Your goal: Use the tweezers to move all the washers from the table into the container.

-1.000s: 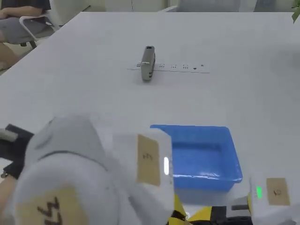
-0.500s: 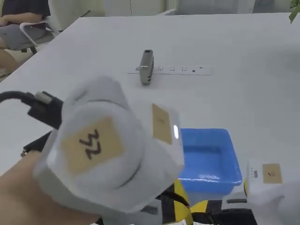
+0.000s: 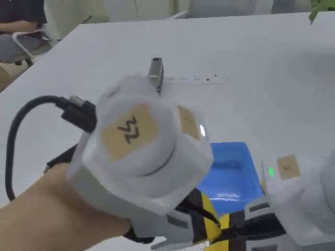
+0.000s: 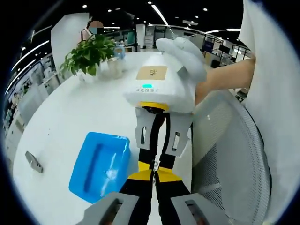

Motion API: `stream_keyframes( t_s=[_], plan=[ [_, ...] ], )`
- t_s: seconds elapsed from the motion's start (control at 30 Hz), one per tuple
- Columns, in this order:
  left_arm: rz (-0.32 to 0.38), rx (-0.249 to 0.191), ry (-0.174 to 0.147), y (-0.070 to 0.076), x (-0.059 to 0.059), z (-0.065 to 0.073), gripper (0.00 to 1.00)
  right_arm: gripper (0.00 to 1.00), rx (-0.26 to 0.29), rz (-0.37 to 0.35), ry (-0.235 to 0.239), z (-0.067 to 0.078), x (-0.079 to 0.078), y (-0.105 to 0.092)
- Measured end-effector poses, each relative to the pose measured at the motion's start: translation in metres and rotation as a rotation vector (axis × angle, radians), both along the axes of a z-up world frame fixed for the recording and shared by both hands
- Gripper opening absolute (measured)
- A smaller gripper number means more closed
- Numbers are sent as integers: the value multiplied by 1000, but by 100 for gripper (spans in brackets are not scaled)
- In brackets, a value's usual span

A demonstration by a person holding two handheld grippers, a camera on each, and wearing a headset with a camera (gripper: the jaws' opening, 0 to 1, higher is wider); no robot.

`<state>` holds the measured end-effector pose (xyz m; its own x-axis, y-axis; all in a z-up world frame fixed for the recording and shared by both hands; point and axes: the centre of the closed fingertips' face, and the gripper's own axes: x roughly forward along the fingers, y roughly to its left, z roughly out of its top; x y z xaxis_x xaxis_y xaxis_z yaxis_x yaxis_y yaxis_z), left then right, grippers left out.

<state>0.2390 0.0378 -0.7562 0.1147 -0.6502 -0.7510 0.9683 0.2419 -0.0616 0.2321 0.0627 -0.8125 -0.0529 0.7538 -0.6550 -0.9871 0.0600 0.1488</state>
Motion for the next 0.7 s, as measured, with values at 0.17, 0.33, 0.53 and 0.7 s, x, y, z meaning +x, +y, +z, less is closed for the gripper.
stream_keyframes(
  t_s=[0.17,0.33,0.53,0.7],
  plan=[
    [314,-221,77,14,-5,11,21,2,20,-77,23,0,5,-2],
    [610,-368,51,48,-20,11,46,2,101,-216,108,0,16,-5],
    [780,-330,-164,89,-27,3,63,2,159,-323,197,0,21,-11],
    [869,-374,-228,100,-26,3,72,2,186,-367,231,7,23,-13]
  ],
)
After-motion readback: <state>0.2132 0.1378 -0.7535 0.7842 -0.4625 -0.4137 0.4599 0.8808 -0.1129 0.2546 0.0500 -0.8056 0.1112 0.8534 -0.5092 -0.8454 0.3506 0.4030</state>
